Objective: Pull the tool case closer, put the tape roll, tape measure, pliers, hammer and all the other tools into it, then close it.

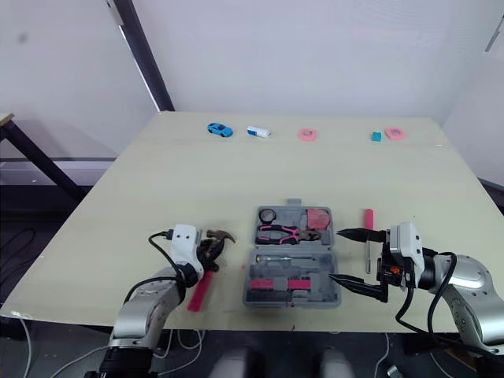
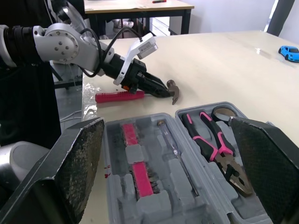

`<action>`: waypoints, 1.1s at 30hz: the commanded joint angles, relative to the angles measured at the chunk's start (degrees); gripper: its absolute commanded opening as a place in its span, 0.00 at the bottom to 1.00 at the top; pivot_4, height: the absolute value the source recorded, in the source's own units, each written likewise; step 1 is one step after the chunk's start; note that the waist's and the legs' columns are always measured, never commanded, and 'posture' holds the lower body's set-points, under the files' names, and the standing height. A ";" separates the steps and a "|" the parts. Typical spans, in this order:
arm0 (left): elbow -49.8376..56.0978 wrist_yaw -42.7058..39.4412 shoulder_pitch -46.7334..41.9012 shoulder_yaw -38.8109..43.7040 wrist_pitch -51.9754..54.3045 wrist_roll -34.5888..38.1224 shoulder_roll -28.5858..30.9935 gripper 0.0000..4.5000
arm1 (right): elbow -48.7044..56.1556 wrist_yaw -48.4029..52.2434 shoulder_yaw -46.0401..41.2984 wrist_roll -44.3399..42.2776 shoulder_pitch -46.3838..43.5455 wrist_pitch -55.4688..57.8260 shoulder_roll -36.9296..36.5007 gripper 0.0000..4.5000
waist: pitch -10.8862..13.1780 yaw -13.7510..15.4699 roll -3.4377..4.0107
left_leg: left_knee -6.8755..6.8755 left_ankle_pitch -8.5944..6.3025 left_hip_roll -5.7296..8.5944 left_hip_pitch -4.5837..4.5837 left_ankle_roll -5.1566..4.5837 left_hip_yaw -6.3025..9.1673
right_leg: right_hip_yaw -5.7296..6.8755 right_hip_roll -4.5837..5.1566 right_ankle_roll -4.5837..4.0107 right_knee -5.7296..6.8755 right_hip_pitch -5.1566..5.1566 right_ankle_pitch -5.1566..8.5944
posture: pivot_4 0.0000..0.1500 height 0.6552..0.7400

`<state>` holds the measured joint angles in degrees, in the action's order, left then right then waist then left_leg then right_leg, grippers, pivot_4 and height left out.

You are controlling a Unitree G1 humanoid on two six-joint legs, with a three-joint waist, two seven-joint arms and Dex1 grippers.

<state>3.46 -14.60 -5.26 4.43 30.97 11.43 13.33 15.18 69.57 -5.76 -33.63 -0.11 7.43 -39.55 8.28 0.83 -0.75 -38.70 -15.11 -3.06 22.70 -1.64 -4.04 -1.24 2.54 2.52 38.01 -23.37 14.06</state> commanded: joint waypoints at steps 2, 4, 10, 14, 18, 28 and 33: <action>-1.76 0.29 0.38 -0.55 0.12 -0.33 -0.71 0.05 | 1.63 -0.17 -1.52 -0.70 -0.16 -0.62 -0.27 1.00 | -0.04 0.01 0.08 | 0.00 0.00 0.00 0.00 0.00 0.00 | 0.00 0.00 0.00 0.00 0.00 0.00 | 1.00 1.00; -1.92 0.37 0.04 -0.40 0.09 -0.38 -0.77 0.04 | 1.71 -0.25 -1.30 -0.63 -0.10 -0.69 -0.08 1.00 | -0.05 0.03 0.09 | 0.00 0.00 0.00 0.00 0.00 0.01 | 0.01 -0.01 -0.02 0.00 0.00 0.02 | 1.00 1.00; -1.76 -0.08 0.12 0.26 -0.40 -0.38 -0.07 0.04 | 2.04 -0.61 -1.09 -0.72 0.00 -0.65 0.28 1.00 | -0.05 0.03 0.09 | 0.00 0.00 0.00 0.00 0.00 0.02 | 0.01 -0.01 -0.04 0.00 0.00 0.03 | 1.00 1.00; -1.20 -4.93 -0.23 2.32 -1.24 1.25 4.25 0.04 | 2.44 -0.73 -1.16 -1.34 0.06 -0.34 0.49 1.00 | -0.02 -0.10 0.03 | 0.01 0.00 0.00 0.00 0.00 0.03 | 0.02 -0.02 -0.06 0.00 0.00 0.04 | 1.00 1.00; -1.82 -13.21 -0.88 3.17 -3.48 3.58 10.74 0.04 | 2.54 -0.18 -1.03 -1.89 -0.13 -0.13 0.56 1.00 | 0.06 -0.74 -0.10 | 0.07 0.00 -0.11 0.02 0.00 0.05 | 0.04 -0.14 -0.09 0.01 -0.07 0.05 | 1.00 1.00; -5.89 -38.22 -9.22 0.29 -7.56 6.87 27.98 0.04 | 3.66 3.26 -0.86 -6.06 -0.68 3.43 -0.71 1.00 | 0.37 -0.35 -0.61 | 0.19 0.00 -0.13 0.14 0.01 -0.01 | 0.07 -0.07 -0.11 -0.16 -0.12 0.07 | 1.00 1.00; -4.79 -45.68 -17.05 -6.43 -7.09 4.48 31.38 0.04 | 2.58 3.28 -2.32 -5.36 -0.39 2.77 -1.41 1.00 | 0.39 0.01 -0.64 | 0.18 0.00 -0.10 0.17 0.01 -0.05 | 0.07 -0.04 -0.14 -0.18 -0.12 0.08 | 1.00 1.00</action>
<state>-3.80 -57.43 -20.70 0.35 24.76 16.84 43.53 17.13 72.56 -5.67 -38.45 -0.59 10.88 -40.30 8.67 0.84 -1.39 -38.51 -15.11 -3.16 22.87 -1.63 -4.12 -1.20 2.50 2.40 37.82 -23.50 14.14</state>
